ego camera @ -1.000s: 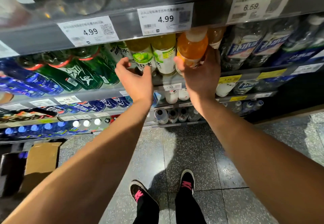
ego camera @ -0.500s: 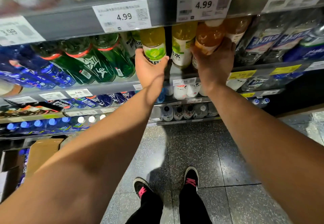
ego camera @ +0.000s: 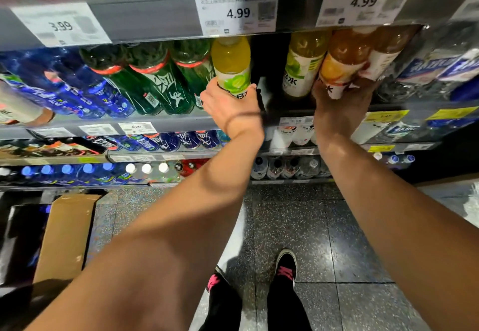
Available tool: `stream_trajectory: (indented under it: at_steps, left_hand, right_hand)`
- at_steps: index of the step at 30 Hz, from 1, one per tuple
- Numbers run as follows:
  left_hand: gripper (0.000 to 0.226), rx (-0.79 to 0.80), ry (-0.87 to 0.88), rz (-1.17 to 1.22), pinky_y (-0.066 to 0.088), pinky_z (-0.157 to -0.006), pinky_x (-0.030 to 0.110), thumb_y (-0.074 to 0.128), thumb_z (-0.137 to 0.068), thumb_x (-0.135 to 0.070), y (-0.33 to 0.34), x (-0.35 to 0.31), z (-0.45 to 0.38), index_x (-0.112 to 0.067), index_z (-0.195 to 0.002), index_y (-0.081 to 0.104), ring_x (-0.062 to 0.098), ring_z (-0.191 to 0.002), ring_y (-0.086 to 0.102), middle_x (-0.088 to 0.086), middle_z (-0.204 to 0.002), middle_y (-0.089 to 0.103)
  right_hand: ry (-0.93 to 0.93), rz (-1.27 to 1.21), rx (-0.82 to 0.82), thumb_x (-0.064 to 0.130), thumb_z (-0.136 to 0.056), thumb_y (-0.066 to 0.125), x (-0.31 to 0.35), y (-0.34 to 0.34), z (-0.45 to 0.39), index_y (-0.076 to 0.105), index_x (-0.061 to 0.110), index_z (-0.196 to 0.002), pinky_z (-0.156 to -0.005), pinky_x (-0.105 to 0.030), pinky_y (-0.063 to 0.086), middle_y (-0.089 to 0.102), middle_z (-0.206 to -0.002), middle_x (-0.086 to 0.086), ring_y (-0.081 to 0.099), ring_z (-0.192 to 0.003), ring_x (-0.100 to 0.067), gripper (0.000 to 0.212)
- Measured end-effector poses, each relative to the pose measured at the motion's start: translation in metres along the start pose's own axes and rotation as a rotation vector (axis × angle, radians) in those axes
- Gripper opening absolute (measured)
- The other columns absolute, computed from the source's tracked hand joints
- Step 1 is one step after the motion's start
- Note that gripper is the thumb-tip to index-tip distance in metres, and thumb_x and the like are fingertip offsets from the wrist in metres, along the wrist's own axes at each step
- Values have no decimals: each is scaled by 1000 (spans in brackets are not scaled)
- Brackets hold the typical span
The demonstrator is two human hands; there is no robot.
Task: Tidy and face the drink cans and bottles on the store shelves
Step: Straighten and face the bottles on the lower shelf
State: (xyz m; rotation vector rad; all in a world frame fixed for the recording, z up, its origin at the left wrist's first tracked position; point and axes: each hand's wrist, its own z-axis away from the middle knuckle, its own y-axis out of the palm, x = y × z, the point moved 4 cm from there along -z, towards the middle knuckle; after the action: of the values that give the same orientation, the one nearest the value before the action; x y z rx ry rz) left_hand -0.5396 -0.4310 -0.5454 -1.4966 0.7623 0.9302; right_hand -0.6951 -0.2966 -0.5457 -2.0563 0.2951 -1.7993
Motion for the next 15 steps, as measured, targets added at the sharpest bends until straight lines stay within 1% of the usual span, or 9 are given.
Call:
stream_trajectory:
  at_steps: [1, 3, 5, 8, 9, 11, 13, 14, 15]
  left_hand:
    - [72, -20, -16, 10, 32, -100, 33, 91, -67, -27, 1, 0, 2, -3, -124, 54, 33, -117, 48, 17, -121, 52]
    - [72, -75, -40, 50, 33, -98, 35, 92, -64, -24, 1, 0, 6, -2, -121, 53, 36, -115, 50, 17, -120, 52]
    - [68, -138, -62, 80, 34, -96, 36, 92, -64, -19, 0, 1, 11, -2, -117, 53, 38, -113, 52, 17, -119, 54]
    - [48, -197, -104, 144, 34, -93, 34, 85, -72, -9, 1, 6, 32, -2, -109, 55, 35, -106, 53, 16, -112, 55]
    - [40, -171, -83, 167, 36, -92, 34, 82, -75, -7, 5, 4, 42, -2, -106, 57, 32, -100, 53, 12, -108, 54]
    - [33, -22, 67, 212, 41, -90, 35, 80, -77, -6, 22, -5, 63, -3, -103, 60, 23, -90, 50, 6, -101, 50]
    - [46, 167, 210, 187, 42, -90, 29, 83, -74, -11, 45, -15, 74, -3, -113, 60, 19, -95, 50, 8, -106, 52]
    - [58, 248, 244, 156, 41, -94, 27, 85, -73, -16, 56, -20, 75, -2, -121, 57, 19, -103, 51, 10, -112, 54]
    - [69, 308, 253, 141, 40, -101, 28, 86, -72, -23, 65, -25, 72, 0, -128, 53, 21, -112, 52, 13, -121, 55]
  right_hand:
    - [8, 18, 10, 43, -76, 80, -5, 0, -1, 36, 1, -143, -105, -36, 43, 53, -135, -14, 52, -124, -28, 91]
    - [5, 3, 26, 43, -75, 80, -10, -2, -3, 39, 2, -142, -106, -34, 43, 54, -135, -13, 52, -124, -27, 89]
    - [-6, -10, 70, 43, -75, 80, -13, -2, -5, 38, 1, -143, -110, -34, 40, 52, -139, -14, 49, -128, -27, 91]
    - [-32, -38, 114, 42, -75, 79, -20, -4, -7, 42, 5, -138, -110, -37, 40, 54, -136, -12, 51, -126, -27, 82]
    - [-41, -49, 126, 44, -75, 77, -24, -4, -10, 42, 6, -138, -110, -40, 41, 54, -137, -12, 51, -126, -28, 81]
    - [-61, -31, 164, 43, -77, 73, -28, -5, -15, 42, 5, -135, -106, -45, 44, 56, -134, -14, 54, -124, -30, 76]
    - [-71, -22, 201, 32, -74, 71, -28, -9, -20, 47, 10, -125, -99, -46, 48, 59, -124, -12, 57, -116, -29, 61]
    - [-74, -31, 219, 27, -72, 71, -27, -12, -22, 47, 12, -121, -96, -46, 49, 60, -121, -11, 58, -113, -28, 56]
    - [-83, -29, 243, 23, -72, 70, -24, -15, -22, 48, 12, -119, -93, -43, 50, 61, -119, -11, 58, -111, -28, 53]
